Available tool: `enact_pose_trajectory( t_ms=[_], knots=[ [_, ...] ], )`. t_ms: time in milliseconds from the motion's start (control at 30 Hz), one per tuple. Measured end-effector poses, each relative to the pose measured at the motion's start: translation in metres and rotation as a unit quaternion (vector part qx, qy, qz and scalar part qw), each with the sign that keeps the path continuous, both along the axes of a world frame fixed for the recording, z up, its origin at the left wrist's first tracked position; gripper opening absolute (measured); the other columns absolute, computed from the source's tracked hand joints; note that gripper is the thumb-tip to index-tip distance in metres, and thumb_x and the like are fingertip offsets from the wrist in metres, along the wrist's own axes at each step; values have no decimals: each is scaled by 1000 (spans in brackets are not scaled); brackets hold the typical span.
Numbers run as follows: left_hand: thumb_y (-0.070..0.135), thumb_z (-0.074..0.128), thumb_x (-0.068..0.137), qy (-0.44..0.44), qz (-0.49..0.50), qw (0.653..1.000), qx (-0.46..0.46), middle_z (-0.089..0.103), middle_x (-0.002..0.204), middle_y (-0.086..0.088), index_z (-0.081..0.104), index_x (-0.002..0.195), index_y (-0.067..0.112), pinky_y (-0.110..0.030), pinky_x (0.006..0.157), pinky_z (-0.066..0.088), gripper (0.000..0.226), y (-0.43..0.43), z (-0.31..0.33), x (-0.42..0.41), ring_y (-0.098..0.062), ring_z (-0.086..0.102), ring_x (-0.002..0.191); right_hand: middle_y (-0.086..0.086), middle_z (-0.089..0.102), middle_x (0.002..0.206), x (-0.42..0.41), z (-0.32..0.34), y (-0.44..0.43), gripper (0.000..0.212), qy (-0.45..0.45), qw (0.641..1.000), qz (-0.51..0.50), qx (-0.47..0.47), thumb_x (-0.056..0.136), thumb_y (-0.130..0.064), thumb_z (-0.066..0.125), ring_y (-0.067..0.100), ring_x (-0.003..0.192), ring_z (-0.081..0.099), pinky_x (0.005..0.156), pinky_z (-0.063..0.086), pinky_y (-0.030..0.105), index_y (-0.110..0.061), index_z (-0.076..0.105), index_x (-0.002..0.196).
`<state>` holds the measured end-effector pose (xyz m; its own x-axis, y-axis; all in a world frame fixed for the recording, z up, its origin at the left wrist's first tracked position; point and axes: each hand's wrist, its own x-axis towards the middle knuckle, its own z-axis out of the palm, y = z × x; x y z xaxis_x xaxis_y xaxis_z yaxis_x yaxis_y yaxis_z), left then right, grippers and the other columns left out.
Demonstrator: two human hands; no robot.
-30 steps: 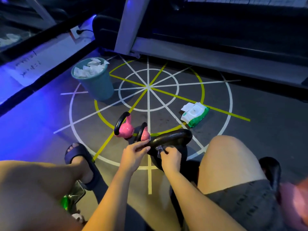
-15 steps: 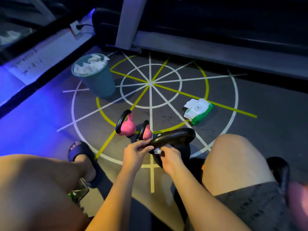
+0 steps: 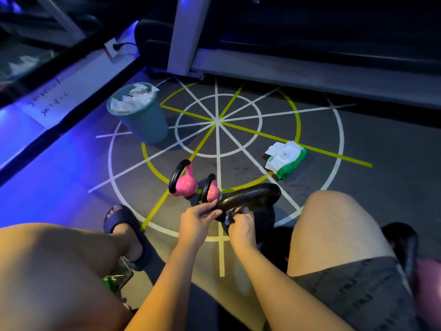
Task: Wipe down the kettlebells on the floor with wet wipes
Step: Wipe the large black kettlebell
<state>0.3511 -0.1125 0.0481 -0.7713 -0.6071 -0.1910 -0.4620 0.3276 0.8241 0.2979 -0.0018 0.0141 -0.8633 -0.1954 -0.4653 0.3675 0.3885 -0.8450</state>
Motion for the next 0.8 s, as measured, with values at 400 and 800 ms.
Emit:
enact_pose_trajectory(
  t_ms=[400,800],
  knots=[
    [20,81,85,8,25,999,19,76,107,2,74,121,18,-2,78,45,37,4,-1,2,15,64,88,2,73,95,-3,21,-6,23,-241,897,-224,-295,97,-4,58,13,90,68,75,51,24,-23,68,103],
    [17,78,86,10,23,1000,12,75,106,-1,73,123,15,0,74,42,37,4,-3,2,25,58,82,0,52,139,0,-2,4,31,148,958,156,193,102,-17,49,16,133,47,106,38,25,-16,65,128]
  ],
)
